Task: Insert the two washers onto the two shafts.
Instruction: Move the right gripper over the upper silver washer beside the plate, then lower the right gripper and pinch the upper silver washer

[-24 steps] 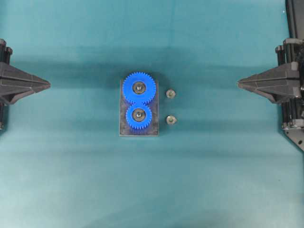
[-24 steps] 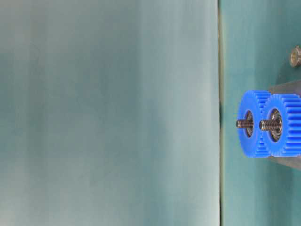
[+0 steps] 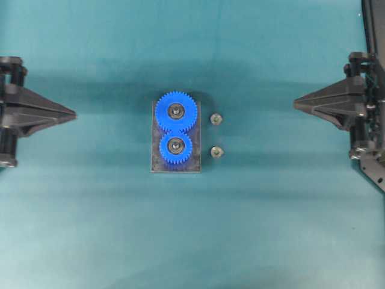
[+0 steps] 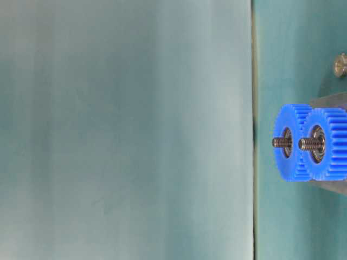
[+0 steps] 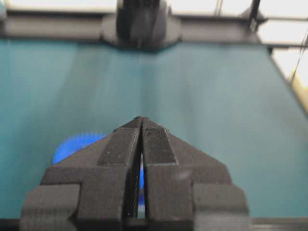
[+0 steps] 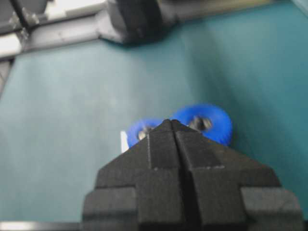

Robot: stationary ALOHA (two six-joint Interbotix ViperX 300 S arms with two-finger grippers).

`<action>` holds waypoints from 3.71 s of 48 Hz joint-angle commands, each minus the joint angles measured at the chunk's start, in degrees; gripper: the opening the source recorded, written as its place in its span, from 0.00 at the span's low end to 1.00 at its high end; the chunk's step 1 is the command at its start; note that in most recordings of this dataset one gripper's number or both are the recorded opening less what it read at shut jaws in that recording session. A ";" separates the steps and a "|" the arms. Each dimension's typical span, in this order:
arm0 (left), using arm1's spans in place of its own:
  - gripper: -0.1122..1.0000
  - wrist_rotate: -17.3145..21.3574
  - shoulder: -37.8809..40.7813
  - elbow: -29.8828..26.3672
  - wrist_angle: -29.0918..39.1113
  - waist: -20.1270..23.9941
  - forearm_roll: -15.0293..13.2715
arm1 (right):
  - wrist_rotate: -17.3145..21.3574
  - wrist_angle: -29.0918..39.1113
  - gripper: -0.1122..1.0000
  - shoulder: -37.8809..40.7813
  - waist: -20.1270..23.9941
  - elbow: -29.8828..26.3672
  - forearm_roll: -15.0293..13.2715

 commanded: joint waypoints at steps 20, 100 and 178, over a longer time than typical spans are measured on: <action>0.10 -0.09 8.61 -3.08 4.66 0.79 0.18 | 0.18 11.51 0.11 19.78 -4.83 -8.35 -1.85; 0.10 0.26 19.78 -6.06 5.27 0.44 0.09 | -4.31 23.99 0.81 60.21 -6.33 -31.46 -3.96; 0.10 -0.26 19.78 -6.15 5.19 0.44 0.18 | -3.78 29.79 0.45 65.04 -5.54 -34.80 -3.96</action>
